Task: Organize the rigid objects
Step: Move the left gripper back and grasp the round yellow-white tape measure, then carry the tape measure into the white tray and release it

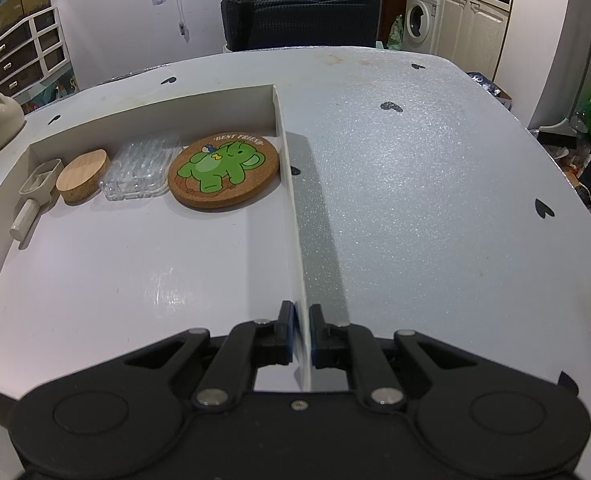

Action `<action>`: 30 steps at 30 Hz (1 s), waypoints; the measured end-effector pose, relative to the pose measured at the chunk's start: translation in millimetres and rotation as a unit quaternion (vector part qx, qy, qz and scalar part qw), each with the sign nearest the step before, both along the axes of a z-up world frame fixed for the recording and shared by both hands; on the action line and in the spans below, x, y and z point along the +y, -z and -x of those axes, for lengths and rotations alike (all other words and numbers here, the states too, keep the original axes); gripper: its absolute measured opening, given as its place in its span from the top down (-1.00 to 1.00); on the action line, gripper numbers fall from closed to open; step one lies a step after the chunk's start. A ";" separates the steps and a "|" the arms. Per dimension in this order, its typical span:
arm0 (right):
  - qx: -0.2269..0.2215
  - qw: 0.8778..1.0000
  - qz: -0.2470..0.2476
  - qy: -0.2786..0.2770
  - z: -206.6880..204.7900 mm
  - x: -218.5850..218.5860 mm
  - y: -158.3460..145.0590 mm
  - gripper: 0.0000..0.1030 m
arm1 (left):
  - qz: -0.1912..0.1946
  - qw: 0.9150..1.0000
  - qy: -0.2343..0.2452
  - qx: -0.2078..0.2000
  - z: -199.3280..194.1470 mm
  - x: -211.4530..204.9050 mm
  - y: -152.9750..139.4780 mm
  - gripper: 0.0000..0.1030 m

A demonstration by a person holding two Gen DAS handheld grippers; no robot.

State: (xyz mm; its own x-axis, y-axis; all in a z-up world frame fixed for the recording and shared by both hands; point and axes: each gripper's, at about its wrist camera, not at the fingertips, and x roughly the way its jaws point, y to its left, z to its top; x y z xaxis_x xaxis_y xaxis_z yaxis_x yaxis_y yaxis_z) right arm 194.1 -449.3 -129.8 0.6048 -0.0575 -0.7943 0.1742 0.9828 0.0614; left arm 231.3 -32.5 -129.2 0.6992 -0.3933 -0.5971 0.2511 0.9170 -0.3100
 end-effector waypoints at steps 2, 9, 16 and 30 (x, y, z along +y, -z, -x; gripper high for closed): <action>0.000 1.000 0.002 0.001 0.3 0.6 -0.1 0.82 | -0.006 1.000 -0.014 0.003 -8.4 1.4 2.9 -0.85; 0.000 1.000 0.002 0.000 0.1 1.5 -0.2 0.82 | -0.033 0.999 -0.040 -0.002 -28.0 6.4 12.9 -0.69; 0.000 1.000 0.003 0.001 0.0 1.5 -0.1 0.82 | -0.138 0.988 -0.033 -0.055 -37.6 -14.5 23.9 -0.43; -0.001 1.000 0.007 0.000 0.6 2.8 0.3 0.82 | -0.151 0.986 -0.028 -0.064 -38.8 -18.9 23.1 -0.17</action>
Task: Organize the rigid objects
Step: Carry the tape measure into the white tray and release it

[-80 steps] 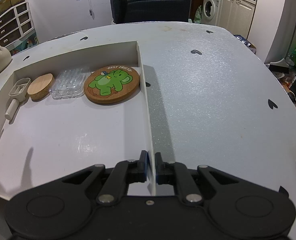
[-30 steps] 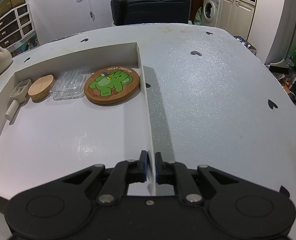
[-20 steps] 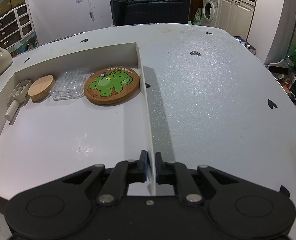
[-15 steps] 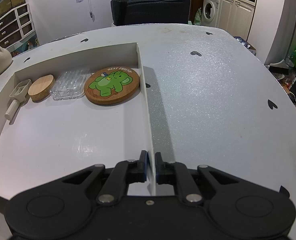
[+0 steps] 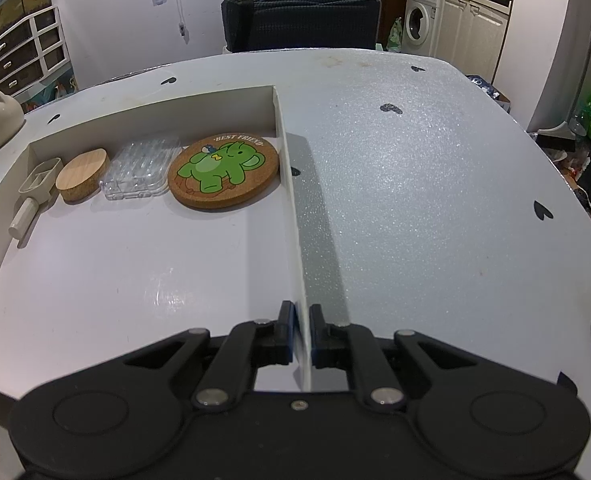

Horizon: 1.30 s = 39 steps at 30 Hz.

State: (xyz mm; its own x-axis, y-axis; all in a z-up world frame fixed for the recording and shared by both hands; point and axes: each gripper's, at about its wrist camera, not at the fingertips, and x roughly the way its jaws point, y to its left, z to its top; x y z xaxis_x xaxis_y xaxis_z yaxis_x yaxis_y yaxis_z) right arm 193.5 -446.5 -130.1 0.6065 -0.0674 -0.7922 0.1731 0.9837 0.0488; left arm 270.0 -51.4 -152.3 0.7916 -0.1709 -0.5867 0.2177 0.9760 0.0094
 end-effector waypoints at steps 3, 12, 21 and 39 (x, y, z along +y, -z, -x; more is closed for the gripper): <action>0.000 1.000 0.000 0.000 -0.1 0.0 0.1 0.82 | 0.007 1.000 -0.007 0.001 2.4 2.0 -1.3 -0.17; -0.005 1.000 0.002 -0.003 1.5 -0.1 1.1 0.83 | 0.047 0.998 -0.020 -0.034 32.3 5.0 -43.0 -0.17; -0.005 1.000 0.000 0.002 2.0 -1.1 0.6 0.85 | 0.081 0.993 0.048 -0.072 55.7 -53.7 -88.5 -0.17; -0.002 1.000 -0.004 -0.002 1.6 -2.3 0.6 0.86 | 0.149 0.966 0.188 0.098 15.6 -213.8 -45.9 -0.17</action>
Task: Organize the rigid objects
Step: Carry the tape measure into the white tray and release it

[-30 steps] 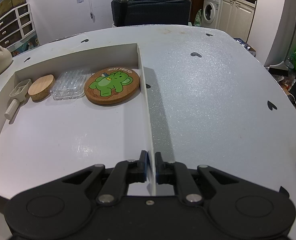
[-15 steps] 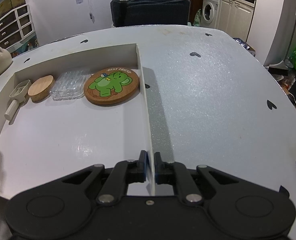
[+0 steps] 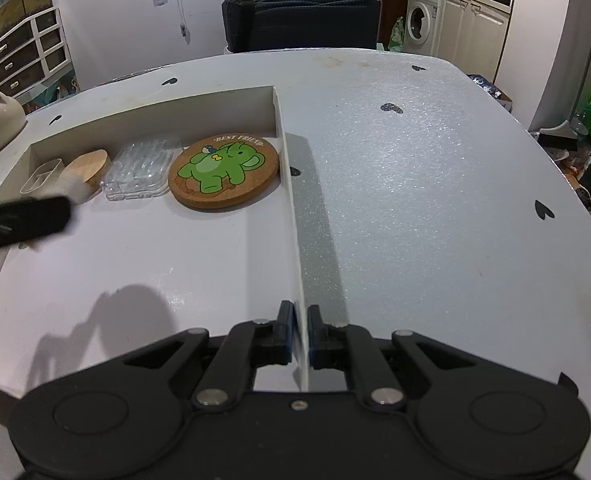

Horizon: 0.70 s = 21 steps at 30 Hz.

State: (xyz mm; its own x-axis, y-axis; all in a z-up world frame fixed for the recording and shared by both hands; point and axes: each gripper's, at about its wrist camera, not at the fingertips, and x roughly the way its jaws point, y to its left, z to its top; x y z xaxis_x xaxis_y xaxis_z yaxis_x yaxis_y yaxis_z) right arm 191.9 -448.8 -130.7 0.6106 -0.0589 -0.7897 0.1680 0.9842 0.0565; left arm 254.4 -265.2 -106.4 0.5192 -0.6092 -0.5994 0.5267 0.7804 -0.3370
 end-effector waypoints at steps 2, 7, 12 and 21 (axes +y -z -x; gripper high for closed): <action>0.000 1.000 0.000 -0.001 -0.3 0.1 0.2 0.86 | 0.000 1.000 0.004 0.019 -8.7 -12.8 5.7 -0.17; 0.000 1.000 0.001 -0.002 -0.3 0.2 0.4 0.86 | -0.004 0.998 0.011 0.059 -29.2 -35.7 19.1 -0.17; -0.001 1.000 0.000 -0.004 0.5 -0.3 0.5 0.86 | -0.020 0.996 0.012 0.082 -40.5 -54.0 31.0 -0.17; -0.001 1.000 0.001 -0.005 0.4 0.2 0.4 0.86 | -0.031 0.997 0.003 0.071 -42.2 -65.2 31.5 -0.19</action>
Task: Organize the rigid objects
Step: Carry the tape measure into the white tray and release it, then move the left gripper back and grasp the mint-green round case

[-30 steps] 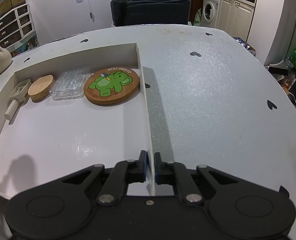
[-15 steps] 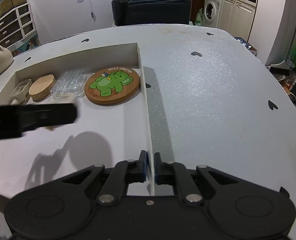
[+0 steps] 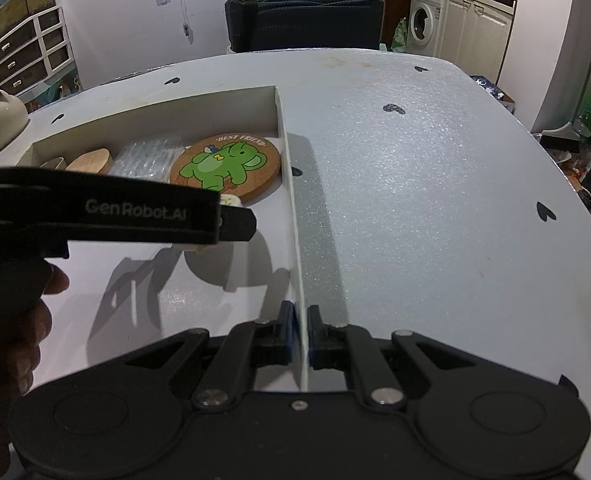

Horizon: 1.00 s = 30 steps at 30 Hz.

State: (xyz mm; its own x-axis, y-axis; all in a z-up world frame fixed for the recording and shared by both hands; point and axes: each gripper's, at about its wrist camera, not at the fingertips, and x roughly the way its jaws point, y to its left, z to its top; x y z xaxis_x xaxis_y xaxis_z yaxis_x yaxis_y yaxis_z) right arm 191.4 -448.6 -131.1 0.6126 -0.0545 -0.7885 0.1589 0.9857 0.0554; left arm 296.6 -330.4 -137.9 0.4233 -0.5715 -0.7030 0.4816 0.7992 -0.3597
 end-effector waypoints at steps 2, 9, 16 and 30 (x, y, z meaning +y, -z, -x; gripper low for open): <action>0.000 1.000 0.000 0.000 -0.2 -0.2 -0.1 0.86 | 0.001 1.000 0.001 0.002 1.8 0.5 -1.2 -0.21; 0.001 1.000 -0.002 0.000 -0.3 -0.8 -0.2 0.86 | 0.001 1.000 0.001 -0.002 5.3 2.0 -8.3 -0.49; 0.002 1.000 -0.005 -0.003 -1.3 -2.3 -0.5 0.87 | 0.001 1.000 -0.008 -0.021 11.3 14.4 -24.1 -0.73; -0.001 1.000 -0.010 -0.004 -1.4 -4.2 0.3 0.88 | 0.009 0.994 -0.047 -0.097 39.0 81.2 -76.9 -1.00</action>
